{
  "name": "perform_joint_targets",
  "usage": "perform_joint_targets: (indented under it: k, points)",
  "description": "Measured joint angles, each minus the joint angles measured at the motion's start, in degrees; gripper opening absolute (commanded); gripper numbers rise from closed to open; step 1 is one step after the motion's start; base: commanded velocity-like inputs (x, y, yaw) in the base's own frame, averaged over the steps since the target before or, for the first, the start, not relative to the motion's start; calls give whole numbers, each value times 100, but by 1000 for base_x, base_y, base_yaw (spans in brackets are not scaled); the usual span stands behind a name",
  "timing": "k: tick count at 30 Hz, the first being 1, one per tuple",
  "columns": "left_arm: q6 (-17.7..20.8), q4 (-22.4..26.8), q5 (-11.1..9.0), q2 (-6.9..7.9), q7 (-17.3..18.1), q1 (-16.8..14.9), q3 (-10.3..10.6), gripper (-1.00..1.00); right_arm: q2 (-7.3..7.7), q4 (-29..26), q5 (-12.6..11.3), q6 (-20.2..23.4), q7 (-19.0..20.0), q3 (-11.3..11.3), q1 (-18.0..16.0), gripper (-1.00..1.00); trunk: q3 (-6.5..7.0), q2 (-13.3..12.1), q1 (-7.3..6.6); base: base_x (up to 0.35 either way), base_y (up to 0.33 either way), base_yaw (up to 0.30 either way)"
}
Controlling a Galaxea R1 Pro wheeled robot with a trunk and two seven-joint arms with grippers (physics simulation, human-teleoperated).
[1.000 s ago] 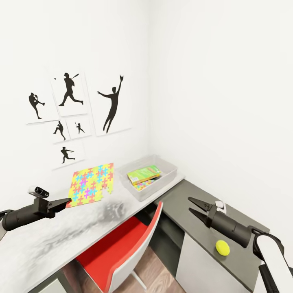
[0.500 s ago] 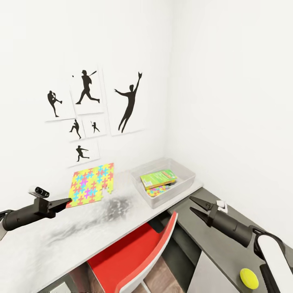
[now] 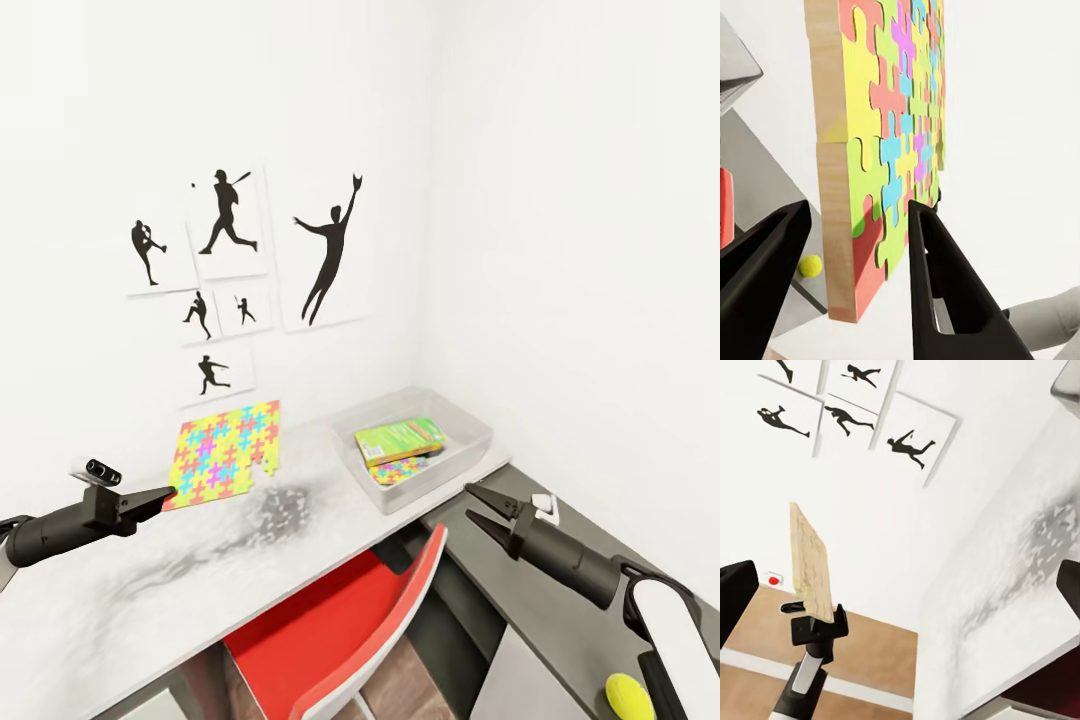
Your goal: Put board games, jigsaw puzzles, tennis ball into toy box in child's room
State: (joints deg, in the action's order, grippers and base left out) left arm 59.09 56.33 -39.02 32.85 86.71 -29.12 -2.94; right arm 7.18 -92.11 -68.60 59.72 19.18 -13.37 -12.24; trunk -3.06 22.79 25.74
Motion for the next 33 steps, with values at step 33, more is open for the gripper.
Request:
perform_joint_targets:
  k: [33]
  points:
    - [0,0,63,-7,-17,-1,0,-100,-21,0,0,-26,6,-79,17,100,0,0,1,93,0,0]
